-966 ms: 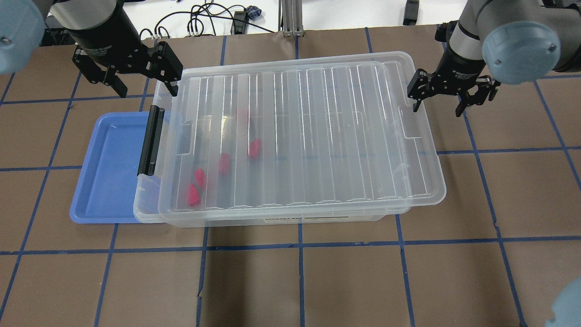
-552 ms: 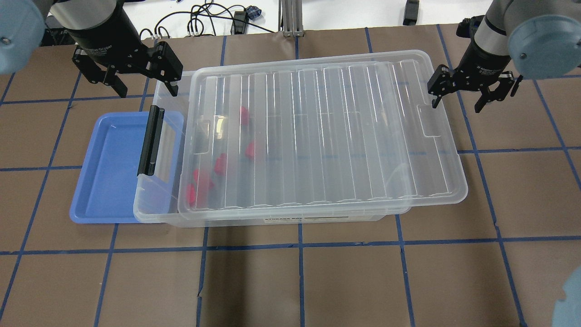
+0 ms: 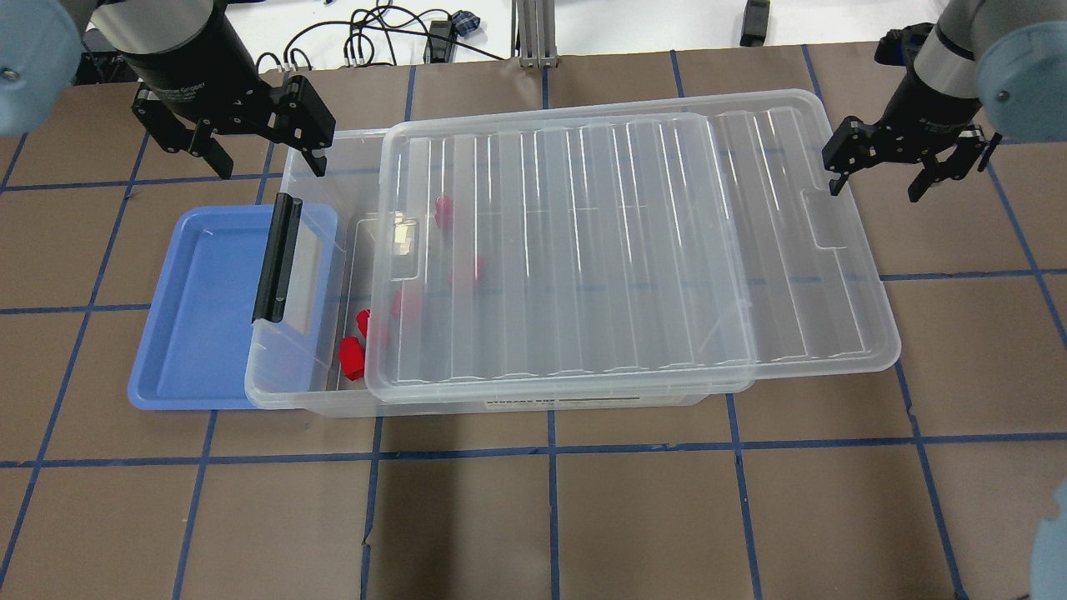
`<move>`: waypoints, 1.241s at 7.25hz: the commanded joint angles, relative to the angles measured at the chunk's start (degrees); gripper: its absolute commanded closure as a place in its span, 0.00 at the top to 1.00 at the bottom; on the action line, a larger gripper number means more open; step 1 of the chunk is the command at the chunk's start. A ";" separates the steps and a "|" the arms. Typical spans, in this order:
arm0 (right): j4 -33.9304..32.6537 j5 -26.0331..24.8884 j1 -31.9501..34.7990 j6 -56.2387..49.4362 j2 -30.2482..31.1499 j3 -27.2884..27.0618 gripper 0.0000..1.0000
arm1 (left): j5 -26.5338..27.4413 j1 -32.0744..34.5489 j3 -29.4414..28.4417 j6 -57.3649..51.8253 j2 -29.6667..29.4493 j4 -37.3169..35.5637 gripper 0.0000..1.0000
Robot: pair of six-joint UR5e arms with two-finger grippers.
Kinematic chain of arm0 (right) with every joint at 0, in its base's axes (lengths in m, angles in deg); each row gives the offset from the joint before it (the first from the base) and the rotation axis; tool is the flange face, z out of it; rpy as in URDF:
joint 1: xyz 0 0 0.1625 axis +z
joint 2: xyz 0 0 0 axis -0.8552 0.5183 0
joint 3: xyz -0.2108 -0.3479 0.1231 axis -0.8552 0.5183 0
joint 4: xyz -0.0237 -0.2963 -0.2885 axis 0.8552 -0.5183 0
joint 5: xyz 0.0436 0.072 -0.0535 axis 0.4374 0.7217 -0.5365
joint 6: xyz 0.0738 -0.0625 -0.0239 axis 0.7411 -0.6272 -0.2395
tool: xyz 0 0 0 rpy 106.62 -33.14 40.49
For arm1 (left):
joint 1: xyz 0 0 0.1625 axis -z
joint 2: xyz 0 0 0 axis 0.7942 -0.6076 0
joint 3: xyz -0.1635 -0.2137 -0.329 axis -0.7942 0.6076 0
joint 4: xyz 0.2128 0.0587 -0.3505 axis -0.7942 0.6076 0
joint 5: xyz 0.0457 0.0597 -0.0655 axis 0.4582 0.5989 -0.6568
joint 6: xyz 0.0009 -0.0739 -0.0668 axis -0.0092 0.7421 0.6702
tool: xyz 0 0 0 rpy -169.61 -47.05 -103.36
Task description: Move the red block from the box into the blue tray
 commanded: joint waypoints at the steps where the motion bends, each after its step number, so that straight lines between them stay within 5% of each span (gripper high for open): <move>1: -0.86 -0.38 -1.93 -3.49 -0.09 0.00 1.00 | -0.11 0.00 -0.73 0.00 -0.23 -0.03 1.00; 5: -2.43 -0.64 -4.39 -7.88 0.00 -0.08 1.00 | -0.03 -0.53 -6.06 0.35 -1.99 -0.03 1.00; 9: -2.27 -2.31 -4.40 -7.90 0.00 0.00 1.00 | -0.73 -0.26 -5.31 0.79 -2.34 0.76 1.00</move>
